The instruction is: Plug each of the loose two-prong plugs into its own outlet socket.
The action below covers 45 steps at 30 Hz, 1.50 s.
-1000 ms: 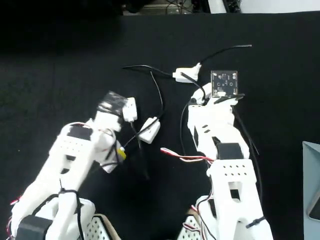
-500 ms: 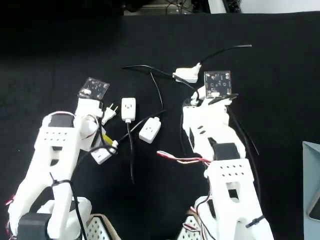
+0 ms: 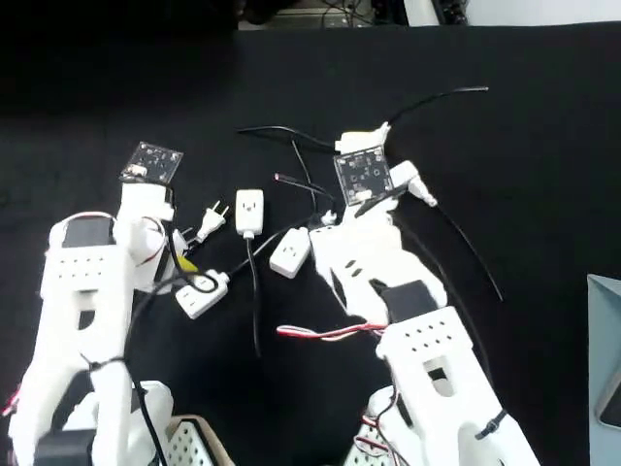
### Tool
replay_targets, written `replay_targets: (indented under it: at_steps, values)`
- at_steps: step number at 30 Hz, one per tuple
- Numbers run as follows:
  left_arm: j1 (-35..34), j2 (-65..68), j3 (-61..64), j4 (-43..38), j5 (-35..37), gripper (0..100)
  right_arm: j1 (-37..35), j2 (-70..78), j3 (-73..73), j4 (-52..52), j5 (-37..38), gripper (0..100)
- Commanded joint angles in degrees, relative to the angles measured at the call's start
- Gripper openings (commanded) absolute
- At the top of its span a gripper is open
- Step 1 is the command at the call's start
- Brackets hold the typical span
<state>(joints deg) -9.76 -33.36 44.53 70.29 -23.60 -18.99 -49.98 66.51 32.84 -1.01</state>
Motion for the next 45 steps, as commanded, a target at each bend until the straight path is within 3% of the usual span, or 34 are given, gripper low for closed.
replay_targets:
  at_steps: [1, 6, 14, 20, 29, 34, 40, 45]
  values:
    - [2.07, -4.84, 2.42, 0.0, -5.98, 31, -0.7, -1.36, -0.66, 0.18, -0.44, 1.2]
    - [4.79, -3.6, 8.13, -6.95, -10.64, 31, -0.62, -1.36, -0.22, 0.18, -0.44, 1.2]
    - [5.41, 12.13, 8.04, -16.18, -10.2, 29, 2.99, -1.36, -0.04, -0.26, -0.44, 1.2]
    - [11.12, 16.0, 6.2, -19.6, -3.78, 14, 5.27, -1.36, -0.13, -0.26, -0.44, 1.2]
    - [22.55, 16.44, 2.15, -19.16, 5.71, 13, 6.86, -1.36, -0.4, -0.35, -0.44, 1.2]
    - [21.58, 15.91, -0.75, -11.96, 8.88, 31, 6.86, -1.36, -0.22, -0.35, -0.44, 1.2]
    - [15.6, 8.35, -4.09, -4.22, 8.62, 29, 6.33, -1.36, -0.31, -0.26, -0.44, 1.2]
    - [8.48, -5.36, 0.92, -1.05, 9.67, 29, 0.88, -1.01, -0.31, 0.18, 0.0, 1.2]
